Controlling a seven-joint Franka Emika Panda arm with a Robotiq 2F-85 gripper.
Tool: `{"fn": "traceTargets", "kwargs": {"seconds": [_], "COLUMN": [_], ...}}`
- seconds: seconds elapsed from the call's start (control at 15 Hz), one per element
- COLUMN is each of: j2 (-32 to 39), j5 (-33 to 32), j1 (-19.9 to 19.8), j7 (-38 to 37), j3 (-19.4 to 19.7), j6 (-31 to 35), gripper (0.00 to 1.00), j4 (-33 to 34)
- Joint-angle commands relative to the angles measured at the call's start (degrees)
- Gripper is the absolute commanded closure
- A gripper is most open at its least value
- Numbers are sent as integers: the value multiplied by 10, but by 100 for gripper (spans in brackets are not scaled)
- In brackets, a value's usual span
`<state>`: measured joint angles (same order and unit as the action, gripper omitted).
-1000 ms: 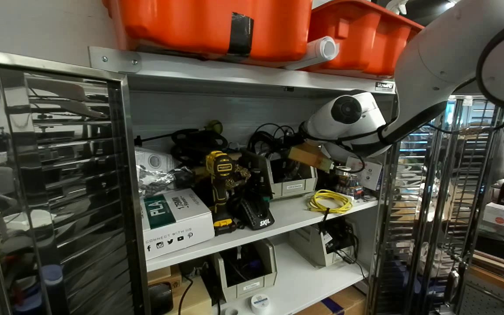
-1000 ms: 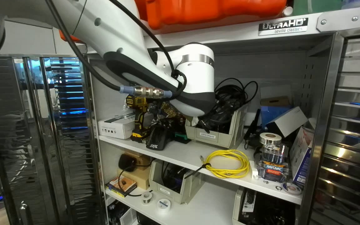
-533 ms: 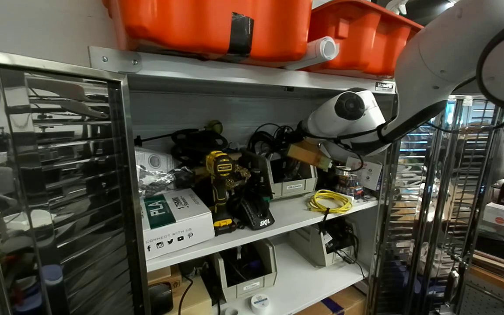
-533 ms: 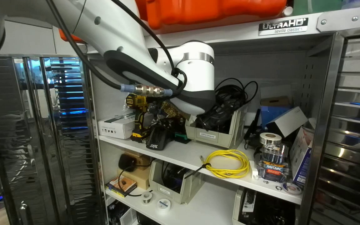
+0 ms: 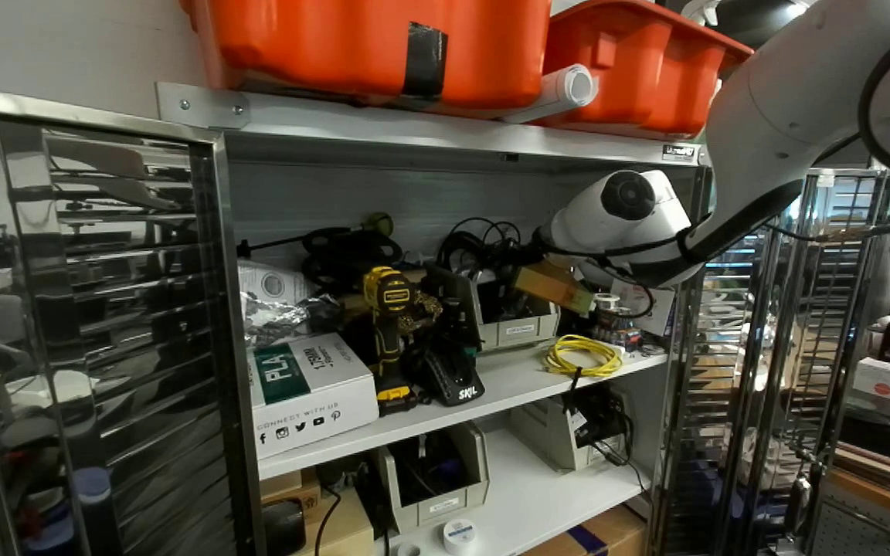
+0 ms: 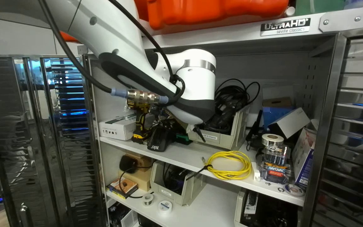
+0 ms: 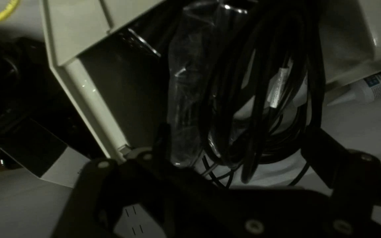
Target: Pick up the black cable and put it in the box.
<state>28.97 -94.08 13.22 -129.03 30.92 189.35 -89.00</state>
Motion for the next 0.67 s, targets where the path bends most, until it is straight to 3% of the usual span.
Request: {"fn": "traceTargets", "kwargs": {"seconds": [0.0, 0.6], "j2": [-42, -130], "j5": [-14, -109], "j1": [21, 88], "j7": [-2, 1], "j3": [6, 7], "j6": [-15, -67], "gripper": [0, 0], "j4": [-62, -203]}}
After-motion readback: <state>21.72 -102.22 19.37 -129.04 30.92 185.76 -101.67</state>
